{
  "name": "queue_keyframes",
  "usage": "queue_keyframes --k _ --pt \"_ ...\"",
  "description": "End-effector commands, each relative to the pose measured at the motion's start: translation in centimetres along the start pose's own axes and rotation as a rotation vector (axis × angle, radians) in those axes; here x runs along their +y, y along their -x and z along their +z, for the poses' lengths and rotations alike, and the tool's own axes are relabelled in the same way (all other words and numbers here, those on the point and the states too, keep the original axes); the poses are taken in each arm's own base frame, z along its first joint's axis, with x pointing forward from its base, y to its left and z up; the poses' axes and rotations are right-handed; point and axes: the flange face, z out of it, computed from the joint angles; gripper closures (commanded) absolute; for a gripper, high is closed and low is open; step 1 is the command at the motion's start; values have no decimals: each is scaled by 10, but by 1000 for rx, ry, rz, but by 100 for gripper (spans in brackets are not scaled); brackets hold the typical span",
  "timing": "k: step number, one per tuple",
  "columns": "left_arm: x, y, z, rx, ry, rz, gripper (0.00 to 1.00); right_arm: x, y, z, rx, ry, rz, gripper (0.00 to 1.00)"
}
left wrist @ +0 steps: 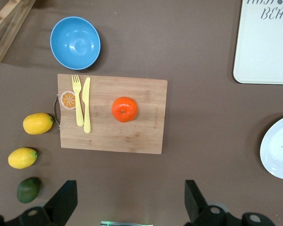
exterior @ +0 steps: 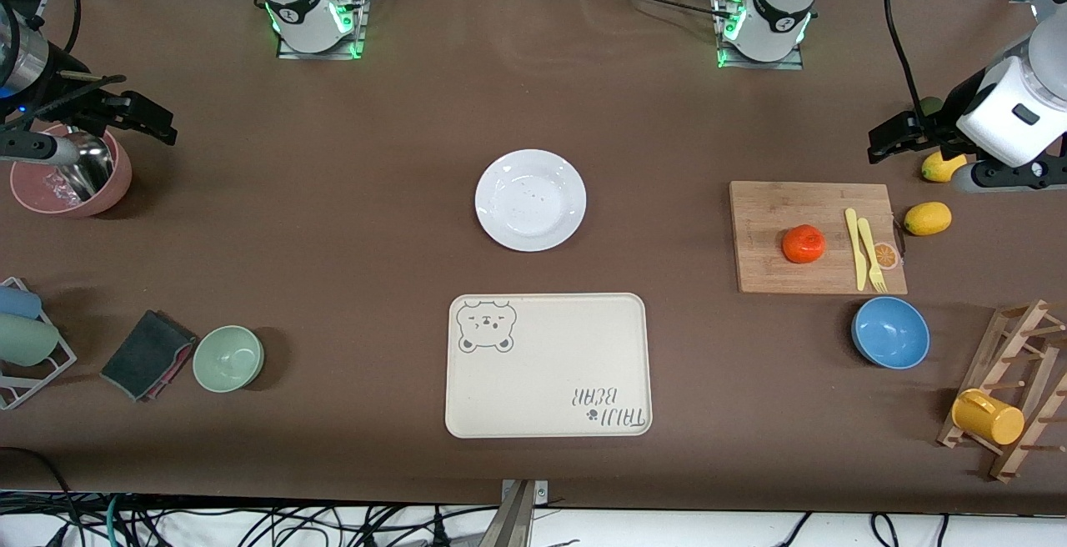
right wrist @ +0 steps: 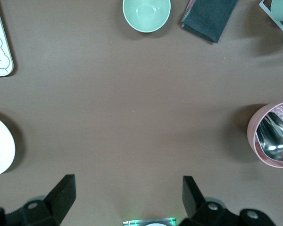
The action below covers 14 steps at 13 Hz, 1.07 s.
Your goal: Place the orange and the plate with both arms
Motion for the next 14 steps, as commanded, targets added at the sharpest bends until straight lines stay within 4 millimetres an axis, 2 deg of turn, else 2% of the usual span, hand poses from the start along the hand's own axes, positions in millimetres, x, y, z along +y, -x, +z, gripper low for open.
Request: queue_keyframes --k 1,5,9,12,14 --pt "3 2 -7 -1 16 4 0 0 4 -4 -1 -11 12 0" --pt "24 5 -8 4 9 43 0 0 4 -4 -2 -10 10 0" --pt "18 11 -14 32 19 34 0 1 4 -4 -1 -9 12 0" --pt "10 2 39 -26 -15 29 0 1 4 -4 -2 -11 12 0" --pt "1 -3 55 -37 -12 19 0 1 4 -4 -4 -10 12 0"
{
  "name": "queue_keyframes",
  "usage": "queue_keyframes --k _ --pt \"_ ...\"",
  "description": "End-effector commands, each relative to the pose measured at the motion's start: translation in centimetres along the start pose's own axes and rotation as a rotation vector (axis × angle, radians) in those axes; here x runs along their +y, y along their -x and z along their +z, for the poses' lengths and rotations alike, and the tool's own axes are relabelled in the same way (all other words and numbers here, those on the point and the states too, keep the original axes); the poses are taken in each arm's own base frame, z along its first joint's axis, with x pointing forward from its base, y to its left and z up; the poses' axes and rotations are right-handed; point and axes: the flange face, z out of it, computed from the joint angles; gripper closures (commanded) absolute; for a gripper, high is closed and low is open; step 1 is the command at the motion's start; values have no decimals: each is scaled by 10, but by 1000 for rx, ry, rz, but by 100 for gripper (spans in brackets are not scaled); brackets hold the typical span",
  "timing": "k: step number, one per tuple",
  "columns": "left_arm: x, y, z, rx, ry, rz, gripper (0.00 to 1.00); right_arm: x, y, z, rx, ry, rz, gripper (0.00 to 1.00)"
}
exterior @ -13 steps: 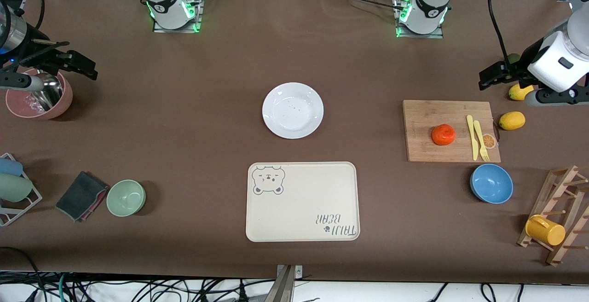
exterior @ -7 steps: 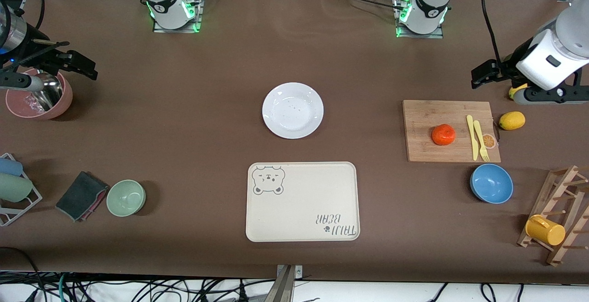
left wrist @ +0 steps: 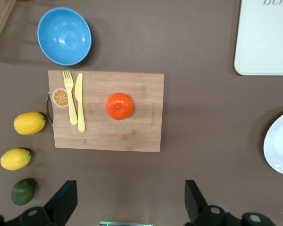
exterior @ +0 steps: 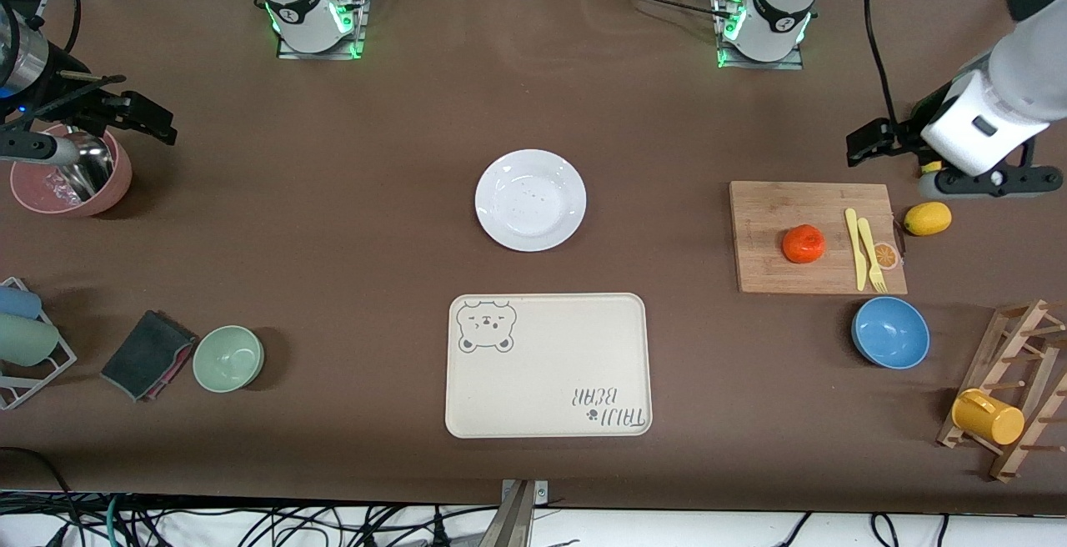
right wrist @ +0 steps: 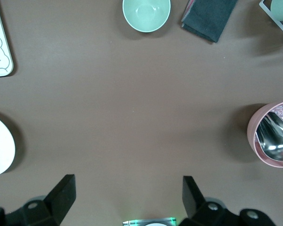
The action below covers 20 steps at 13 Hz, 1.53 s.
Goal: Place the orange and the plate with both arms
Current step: 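Lower the left gripper onto the orange on the cutting board and grasp it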
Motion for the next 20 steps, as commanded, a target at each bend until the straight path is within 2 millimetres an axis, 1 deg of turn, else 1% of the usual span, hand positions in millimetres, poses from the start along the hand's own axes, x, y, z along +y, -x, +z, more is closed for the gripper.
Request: queue_keyframes --k 1,3,4,6,8,9,12,13,14,15,16,18,20 --pt "-8 -1 26 -6 -7 2 0 0 4 -4 -3 -10 11 0" --pt "-11 -11 57 -15 3 10 0 0 4 -4 -3 -10 11 0" --pt "-13 -15 69 -29 5 24 0 0 4 -4 -3 -10 11 0" --pt "-13 -30 97 -61 -1 25 0 0 4 -4 -3 -10 11 0" --pt "-14 -37 119 -64 2 26 0 0 4 -4 -3 -10 11 0" --pt "-14 -39 138 -63 3 26 0 0 5 -5 -3 -10 13 0" --pt "-13 -38 219 -75 6 26 0 0 4 -4 -4 -10 13 0" --pt "-14 -38 242 -56 9 23 0 0 5 -5 -3 -10 13 0" --pt "-17 -36 256 -43 12 19 0 0 5 -5 -3 -10 13 0" --pt "-17 -34 266 -45 12 19 0 0 5 -5 -3 -10 13 0" --pt "-20 -34 271 -48 12 15 0 0 5 -5 -3 -10 11 0" --pt "-38 -36 284 -45 12 -19 0 0 5 -5 -3 -10 11 0" --pt "-44 -41 295 -18 15 -13 0 0 4 -4 -4 -10 13 0"
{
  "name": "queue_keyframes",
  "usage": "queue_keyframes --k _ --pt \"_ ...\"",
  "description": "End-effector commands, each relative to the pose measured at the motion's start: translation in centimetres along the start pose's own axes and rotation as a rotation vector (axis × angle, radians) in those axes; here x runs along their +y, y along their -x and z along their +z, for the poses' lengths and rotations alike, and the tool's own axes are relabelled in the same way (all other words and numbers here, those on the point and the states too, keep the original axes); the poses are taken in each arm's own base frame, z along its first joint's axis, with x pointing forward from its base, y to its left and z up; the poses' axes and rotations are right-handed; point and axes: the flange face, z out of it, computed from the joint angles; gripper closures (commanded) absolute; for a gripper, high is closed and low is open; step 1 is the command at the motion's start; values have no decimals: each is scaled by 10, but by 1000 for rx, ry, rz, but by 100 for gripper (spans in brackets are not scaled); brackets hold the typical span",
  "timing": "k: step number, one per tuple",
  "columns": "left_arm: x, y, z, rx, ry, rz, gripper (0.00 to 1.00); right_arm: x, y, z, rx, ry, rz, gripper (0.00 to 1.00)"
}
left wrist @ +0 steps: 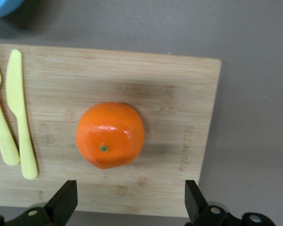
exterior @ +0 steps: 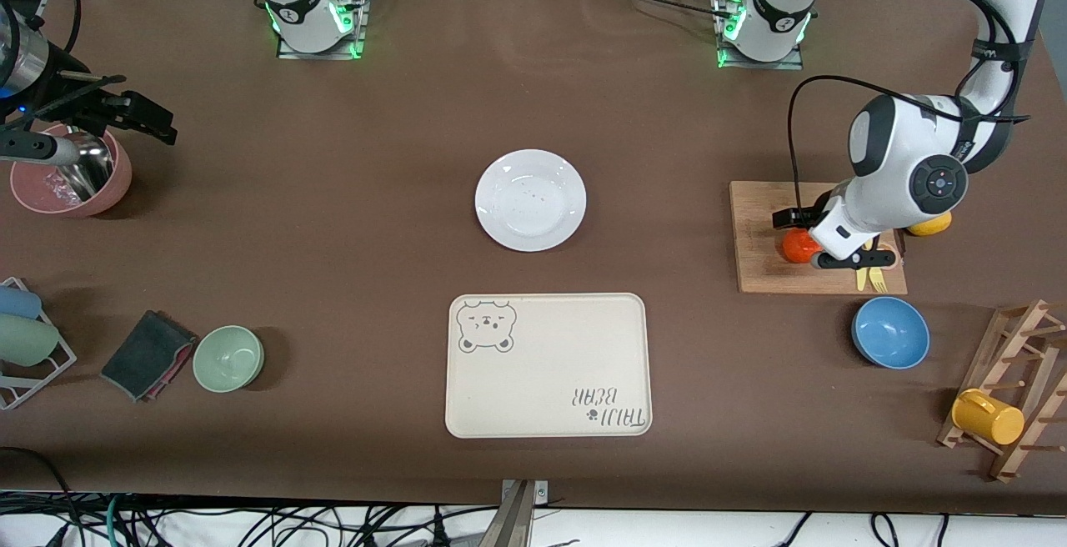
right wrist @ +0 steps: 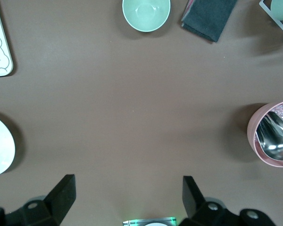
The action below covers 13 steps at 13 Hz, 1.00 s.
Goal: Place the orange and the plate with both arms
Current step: 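Lower the left gripper onto the orange on the cutting board and grasp it, then lift the orange with the left gripper and carry it to the white plate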
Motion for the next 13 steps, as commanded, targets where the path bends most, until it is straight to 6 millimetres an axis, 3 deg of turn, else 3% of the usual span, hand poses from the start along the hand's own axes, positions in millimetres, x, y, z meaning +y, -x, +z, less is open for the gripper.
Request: queue_keyframes --k 1,9,12,13 --pt "-10 -7 17 34 0 32 0 0 5 -5 -3 -10 12 0" --pt "-11 -16 43 49 2 40 0 0 5 -5 -3 -10 10 0" --pt "-14 -16 49 40 1 37 38 0 5 -4 -8 -10 10 0" --pt "-15 -16 48 40 1 36 47 0 5 -3 -9 -9 10 0"
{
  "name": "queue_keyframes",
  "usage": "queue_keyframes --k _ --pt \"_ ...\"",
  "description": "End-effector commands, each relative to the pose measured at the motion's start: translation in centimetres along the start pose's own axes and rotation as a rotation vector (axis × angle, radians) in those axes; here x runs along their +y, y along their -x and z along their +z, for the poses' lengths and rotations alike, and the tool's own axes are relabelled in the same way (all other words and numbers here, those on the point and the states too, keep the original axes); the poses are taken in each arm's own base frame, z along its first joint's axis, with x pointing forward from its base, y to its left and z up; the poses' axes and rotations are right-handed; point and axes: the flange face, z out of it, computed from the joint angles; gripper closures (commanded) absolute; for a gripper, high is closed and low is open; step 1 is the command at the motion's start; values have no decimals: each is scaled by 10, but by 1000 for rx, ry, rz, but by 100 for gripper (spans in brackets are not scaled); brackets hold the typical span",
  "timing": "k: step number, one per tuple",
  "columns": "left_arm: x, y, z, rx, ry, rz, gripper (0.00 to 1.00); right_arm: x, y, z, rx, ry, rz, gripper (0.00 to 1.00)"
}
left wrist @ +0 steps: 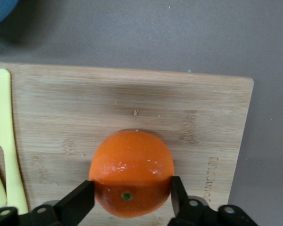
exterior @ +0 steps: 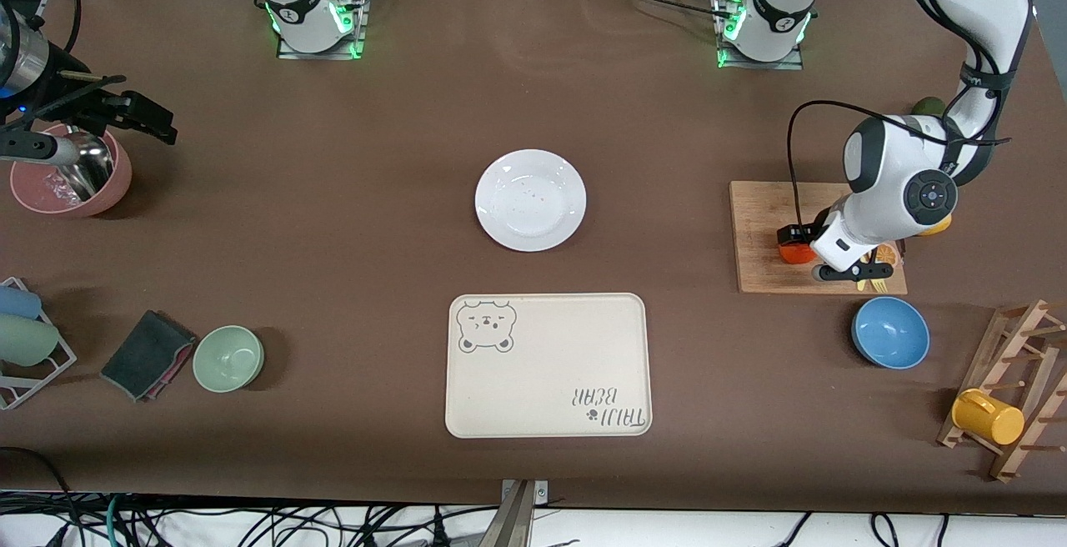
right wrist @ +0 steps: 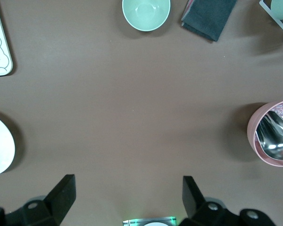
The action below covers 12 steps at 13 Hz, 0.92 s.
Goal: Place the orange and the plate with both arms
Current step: 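Lift the orange with the left gripper and carry it to the white plate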
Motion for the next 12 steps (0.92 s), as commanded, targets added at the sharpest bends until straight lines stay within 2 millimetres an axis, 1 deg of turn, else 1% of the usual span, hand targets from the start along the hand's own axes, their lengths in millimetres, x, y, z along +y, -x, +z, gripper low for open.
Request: queue_keyframes --k 1,2,3,6,7,8,9,10,12 --pt "-5 0 7 -1 -5 18 51 0 4 -4 -5 -10 11 0" --pt "-6 0 6 0 -6 16 58 0 4 -4 -5 -10 11 0" --pt "-6 0 6 -3 -6 16 62 0 4 -4 -5 -10 11 0" --pt "-5 0 5 -1 -5 16 63 0 4 -4 -5 -10 11 0" --pt "-5 0 1 2 -6 16 70 0 4 -4 -5 -10 11 0" --pt "-4 -2 -6 13 -5 15 79 0 4 -4 -5 -10 11 0" --pt "-5 -1 -13 10 -6 13 87 0 4 -4 -5 -10 11 0" --pt "-4 0 -21 5 -7 15 87 0 4 -4 -5 -10 11 0" --pt "0 0 -43 27 -6 16 88 0 4 -4 -5 -10 11 0"
